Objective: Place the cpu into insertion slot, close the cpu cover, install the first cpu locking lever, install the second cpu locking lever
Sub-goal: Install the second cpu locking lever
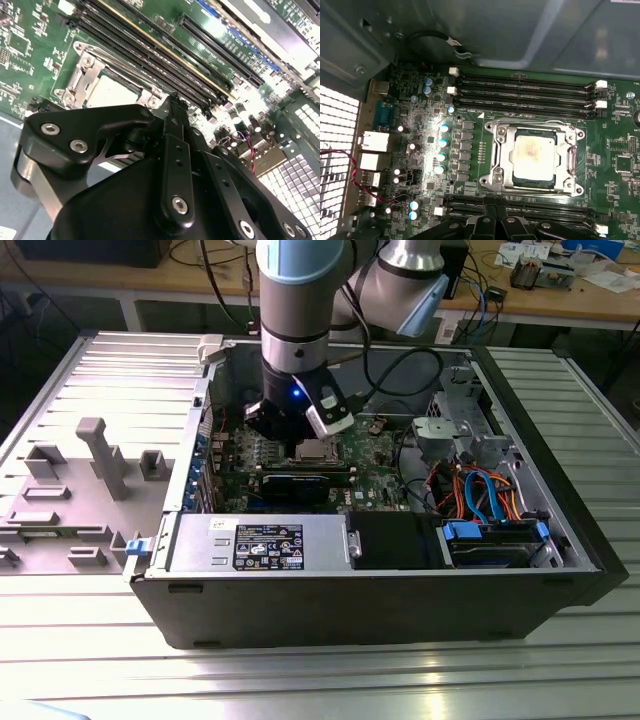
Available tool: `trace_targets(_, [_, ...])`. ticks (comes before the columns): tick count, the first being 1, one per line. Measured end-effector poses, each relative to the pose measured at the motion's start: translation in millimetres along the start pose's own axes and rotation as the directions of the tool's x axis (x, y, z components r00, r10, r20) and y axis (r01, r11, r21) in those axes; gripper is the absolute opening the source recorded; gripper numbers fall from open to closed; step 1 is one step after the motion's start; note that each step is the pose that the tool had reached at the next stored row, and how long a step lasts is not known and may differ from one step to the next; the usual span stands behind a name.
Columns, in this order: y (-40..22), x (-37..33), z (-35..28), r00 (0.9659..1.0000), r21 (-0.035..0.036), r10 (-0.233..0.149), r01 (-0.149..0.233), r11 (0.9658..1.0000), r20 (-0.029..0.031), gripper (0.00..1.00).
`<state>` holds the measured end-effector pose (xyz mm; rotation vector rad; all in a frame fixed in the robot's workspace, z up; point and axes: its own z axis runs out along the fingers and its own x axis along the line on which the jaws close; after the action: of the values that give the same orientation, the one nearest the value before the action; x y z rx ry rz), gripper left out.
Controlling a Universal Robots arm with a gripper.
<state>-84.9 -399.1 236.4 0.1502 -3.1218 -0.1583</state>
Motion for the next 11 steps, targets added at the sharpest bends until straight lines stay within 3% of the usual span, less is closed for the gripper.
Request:
trace_targets(7, [2.0,-13.0,0.2,0.9999,0.0244,0.002,-0.002,0.9997,-0.016,0.11])
trace_targets(11, [3.4,-20.6,0.2,0.9997,0.0308,0.003,-0.003,0.9995,-0.0238,0.11])
